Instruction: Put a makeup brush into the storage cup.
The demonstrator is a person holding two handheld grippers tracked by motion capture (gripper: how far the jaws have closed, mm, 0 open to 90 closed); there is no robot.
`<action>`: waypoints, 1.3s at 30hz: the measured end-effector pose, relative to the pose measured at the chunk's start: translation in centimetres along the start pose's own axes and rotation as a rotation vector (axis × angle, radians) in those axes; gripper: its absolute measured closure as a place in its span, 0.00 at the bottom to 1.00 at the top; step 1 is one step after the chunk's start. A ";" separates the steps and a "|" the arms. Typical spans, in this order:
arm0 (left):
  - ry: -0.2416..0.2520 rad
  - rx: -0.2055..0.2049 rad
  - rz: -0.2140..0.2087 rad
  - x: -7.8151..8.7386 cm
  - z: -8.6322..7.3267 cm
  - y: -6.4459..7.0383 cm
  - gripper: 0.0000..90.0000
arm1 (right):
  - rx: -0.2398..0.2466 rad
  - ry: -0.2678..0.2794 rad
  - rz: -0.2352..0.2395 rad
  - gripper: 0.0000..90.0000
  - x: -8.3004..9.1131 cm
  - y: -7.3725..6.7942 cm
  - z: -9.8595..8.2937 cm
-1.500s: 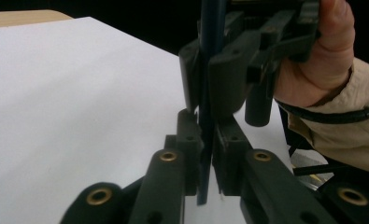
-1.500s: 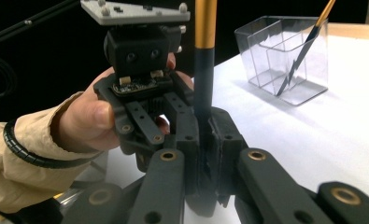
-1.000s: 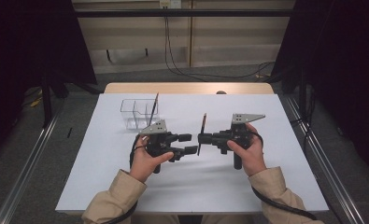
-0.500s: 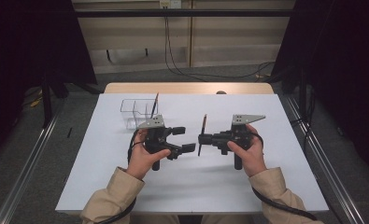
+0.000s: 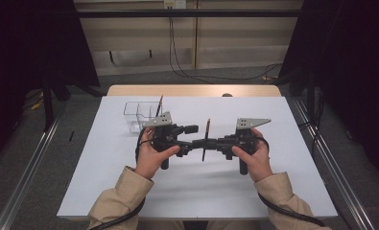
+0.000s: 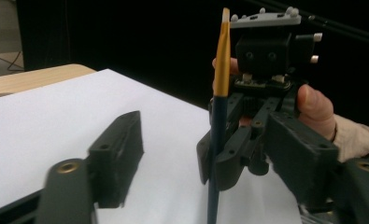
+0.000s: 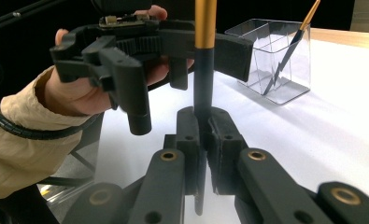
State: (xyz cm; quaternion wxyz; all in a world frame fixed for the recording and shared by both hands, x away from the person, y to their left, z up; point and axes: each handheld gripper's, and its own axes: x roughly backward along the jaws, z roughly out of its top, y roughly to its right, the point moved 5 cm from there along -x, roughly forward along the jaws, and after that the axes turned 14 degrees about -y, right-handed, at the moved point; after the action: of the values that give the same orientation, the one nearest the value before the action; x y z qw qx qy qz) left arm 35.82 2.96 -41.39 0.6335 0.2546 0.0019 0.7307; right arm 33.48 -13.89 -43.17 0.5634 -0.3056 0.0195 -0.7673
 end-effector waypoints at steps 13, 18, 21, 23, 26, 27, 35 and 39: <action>-0.026 -0.010 0.003 -0.2 0.3 0.4 0.70 | 0.013 -0.014 0.003 0.94 -0.5 -0.3 0.0; -0.023 -0.010 0.007 -0.3 0.4 0.5 0.81 | 0.020 -0.019 0.003 0.94 -0.6 -0.4 0.1; -0.030 -0.026 0.004 -0.3 0.3 0.7 0.87 | 0.022 -0.019 0.002 0.94 -0.6 -0.4 0.1; -0.027 -0.034 0.001 -0.3 0.4 0.8 0.92 | 0.023 -0.018 0.000 0.94 -0.6 -0.4 0.1; -0.021 -0.039 0.004 -0.3 0.4 0.9 0.93 | 0.026 -0.012 -0.001 0.94 -0.6 -0.4 0.1; -0.021 -0.041 0.004 -0.3 0.4 0.9 0.93 | 0.029 -0.012 -0.004 0.93 -0.6 -0.4 0.1; 0.000 -0.051 0.017 0.1 0.6 1.0 0.93 | 0.044 -0.019 -0.025 0.70 -0.3 -0.5 0.0; 0.006 -0.055 0.024 0.4 0.6 0.9 0.93 | 0.048 -0.013 -0.036 0.56 0.0 -0.4 -0.1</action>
State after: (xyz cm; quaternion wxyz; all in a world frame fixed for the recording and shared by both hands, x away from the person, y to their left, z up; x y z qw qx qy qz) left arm 35.16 2.99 -40.40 0.6315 0.2347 -0.0194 0.7387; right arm 33.12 -13.76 -43.09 0.5569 -0.2975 -0.0081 -0.7754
